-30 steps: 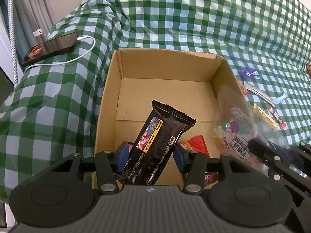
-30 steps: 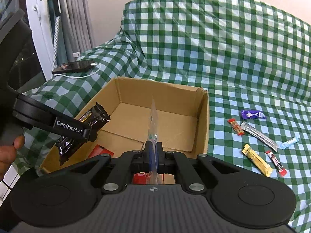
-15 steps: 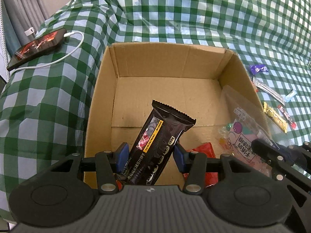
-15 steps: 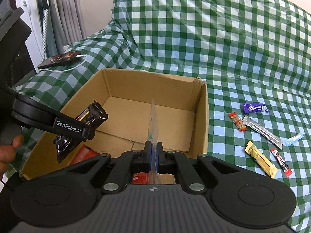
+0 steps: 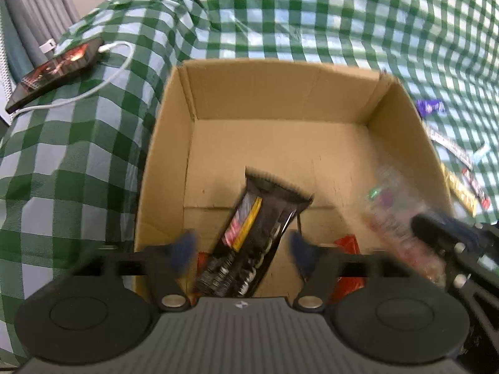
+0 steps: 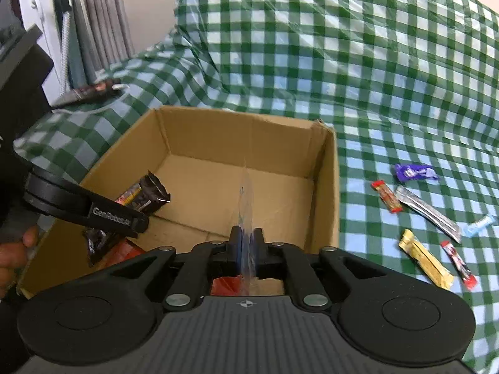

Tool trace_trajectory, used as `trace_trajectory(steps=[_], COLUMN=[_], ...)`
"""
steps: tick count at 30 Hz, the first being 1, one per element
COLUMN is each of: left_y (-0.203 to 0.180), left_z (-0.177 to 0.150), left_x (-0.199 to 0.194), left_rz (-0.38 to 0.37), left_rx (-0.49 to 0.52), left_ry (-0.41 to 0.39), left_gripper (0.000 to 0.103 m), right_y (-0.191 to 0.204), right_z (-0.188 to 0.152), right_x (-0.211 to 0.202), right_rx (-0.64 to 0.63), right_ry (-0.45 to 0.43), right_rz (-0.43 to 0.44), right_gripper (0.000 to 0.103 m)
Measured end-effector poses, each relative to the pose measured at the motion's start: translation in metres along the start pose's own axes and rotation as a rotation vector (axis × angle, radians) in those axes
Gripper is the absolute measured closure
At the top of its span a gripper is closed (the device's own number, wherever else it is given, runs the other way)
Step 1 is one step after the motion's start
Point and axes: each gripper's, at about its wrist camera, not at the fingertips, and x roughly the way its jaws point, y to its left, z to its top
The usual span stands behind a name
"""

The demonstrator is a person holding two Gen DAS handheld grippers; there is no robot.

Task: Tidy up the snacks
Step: 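Open both grippers to drop the candy bag and chocolate bar into the box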

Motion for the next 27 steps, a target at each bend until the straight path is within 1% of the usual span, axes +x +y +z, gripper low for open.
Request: trace_trajectory(steps=[1,2,3,4,5,7,9,12,15,18,20,22,27], left_y=[0.002,0.005,0.007,0.009,0.011,0.013,0.014,0.015,0.012,0.008,0.009,0.009,0.001], left_z=[0.0,0.0,-0.001,-0.002,-0.005,-0.012,-0.023,-0.04,-0.063,-0.082,-0.092,-0.101,-0.12], left_x=[-0.006,-0.012,-0.018,-0.022,-0.025,-0.032,-0.041,-0.053,-0.071,-0.084,-0.094,-0.105,-0.13], left_rz=[0.006,0.013,0.019,0.022,0.026,0.037,0.051,0.056,0.066,0.071,0.068,0.066,0.091], left_rx=[-0.018,-0.032,-0.036,-0.035,-0.035,-0.036,-0.03,-0.022,-0.01,-0.009,-0.014,-0.013,0.001], left_ry=[-0.029,-0.061,-0.079,-0.083,-0.081,-0.078,-0.078,-0.073,-0.088,-0.094,-0.101,-0.118,-0.174], left_gripper=[0.0,0.0,0.0,0.0,0.0,0.0,0.0,0.0,0.0,0.0,0.0,0.0,0.0], right_y=[0.001,0.002,0.002,0.003,0.003,0.005,0.007,0.009,0.015,0.025,0.031,0.037,0.048], right_z=[0.002,0.004,0.005,0.006,0.007,0.006,0.003,-0.004,-0.015,-0.026,-0.033,-0.039,-0.051], right_x=[-0.001,-0.004,-0.007,-0.011,-0.016,-0.023,-0.032,-0.045,-0.06,-0.078,-0.09,-0.104,-0.134], right_rx=[-0.003,-0.009,-0.007,-0.005,-0.01,-0.029,-0.021,0.001,0.035,0.043,0.033,0.017,-0.002], right_ry=[-0.015,-0.024,-0.037,-0.056,-0.068,-0.064,-0.049,-0.021,0.012,0.017,0.008,-0.012,-0.067], right_rz=[0.021,0.045,0.054,0.055,0.057,0.07,0.067,0.059,0.054,0.038,0.008,-0.009,-0.036], right_gripper=[0.082,0.055,0.034,0.03,0.028,0.027,0.019,0.013,0.006,0.003,0.001,0.0,0.0])
